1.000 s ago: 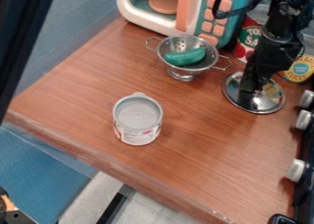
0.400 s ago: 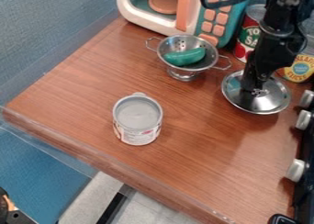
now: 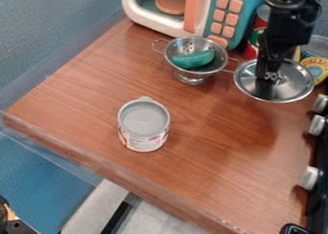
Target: Take the silver lid and place it over the soap strainer
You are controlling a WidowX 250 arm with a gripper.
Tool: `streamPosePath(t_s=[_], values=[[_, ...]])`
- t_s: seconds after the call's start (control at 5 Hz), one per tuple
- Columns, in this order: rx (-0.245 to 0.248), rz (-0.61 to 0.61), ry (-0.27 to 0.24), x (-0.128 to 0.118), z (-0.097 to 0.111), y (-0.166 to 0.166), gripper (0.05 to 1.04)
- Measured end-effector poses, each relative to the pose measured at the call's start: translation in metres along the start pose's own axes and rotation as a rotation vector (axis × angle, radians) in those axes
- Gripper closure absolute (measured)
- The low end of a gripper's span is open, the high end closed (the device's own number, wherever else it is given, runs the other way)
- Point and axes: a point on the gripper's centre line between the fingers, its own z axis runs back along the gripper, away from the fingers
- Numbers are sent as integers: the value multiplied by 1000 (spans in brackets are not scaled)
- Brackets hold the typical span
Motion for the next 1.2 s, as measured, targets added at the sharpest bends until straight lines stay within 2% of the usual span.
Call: streamPosePath(t_s=[0.2,0.4,0.6,1.0,1.2], values=[[6,44,3,-8,4,7,1032],[74,174,41,-36,19,36,1032],[128,253,136,-52,24,44,1032],[129,380,204,-93,17,59,1032],[95,407,242,-103,6,59,1032]])
